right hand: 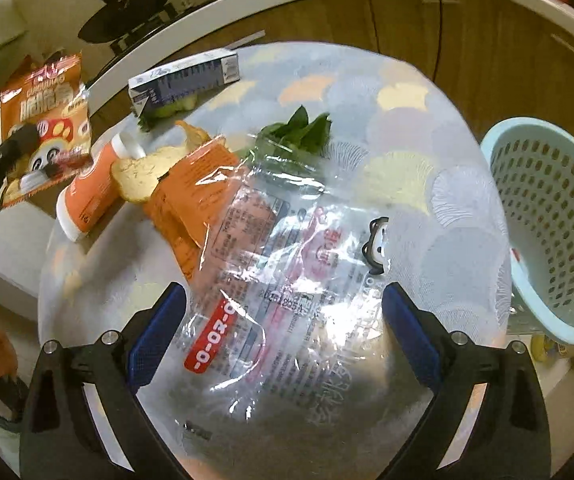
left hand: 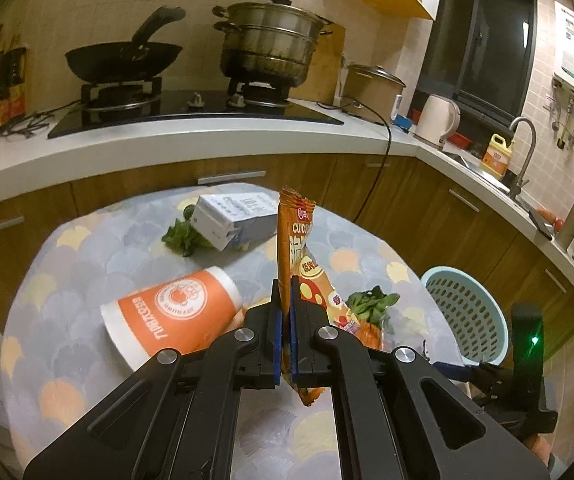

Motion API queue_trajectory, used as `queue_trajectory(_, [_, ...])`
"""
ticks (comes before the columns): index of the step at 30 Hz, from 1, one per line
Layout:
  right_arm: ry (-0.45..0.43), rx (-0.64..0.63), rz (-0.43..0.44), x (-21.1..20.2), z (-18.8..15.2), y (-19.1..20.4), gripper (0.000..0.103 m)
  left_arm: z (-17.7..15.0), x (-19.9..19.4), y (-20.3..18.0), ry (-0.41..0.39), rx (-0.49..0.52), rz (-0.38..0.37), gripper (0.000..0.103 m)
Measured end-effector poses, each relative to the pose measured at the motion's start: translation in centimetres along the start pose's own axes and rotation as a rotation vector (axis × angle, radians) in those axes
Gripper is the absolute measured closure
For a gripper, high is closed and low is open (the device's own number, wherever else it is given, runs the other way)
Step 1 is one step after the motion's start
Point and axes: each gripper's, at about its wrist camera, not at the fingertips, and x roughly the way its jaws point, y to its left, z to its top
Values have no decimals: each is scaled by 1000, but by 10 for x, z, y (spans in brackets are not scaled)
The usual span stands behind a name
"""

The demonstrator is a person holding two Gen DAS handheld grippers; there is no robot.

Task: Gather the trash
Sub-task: 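Grasp the clear plastic bag with the right tool while the left tool holds the snack bag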

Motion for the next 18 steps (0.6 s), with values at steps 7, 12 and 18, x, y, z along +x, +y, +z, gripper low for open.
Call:
queue_trajectory(7, [41, -66, -136, 6, -8, 25, 8, -3, 1, 5, 6, -26, -9, 102])
queue_trajectory(12, [14, -112, -188, 0, -14, 31, 27, -5, 2, -5, 12, -6, -16, 102])
queue_trajectory(18, [-10, -108, -132, -19, -24, 14, 74, -6, 2, -14, 16, 5, -26, 102])
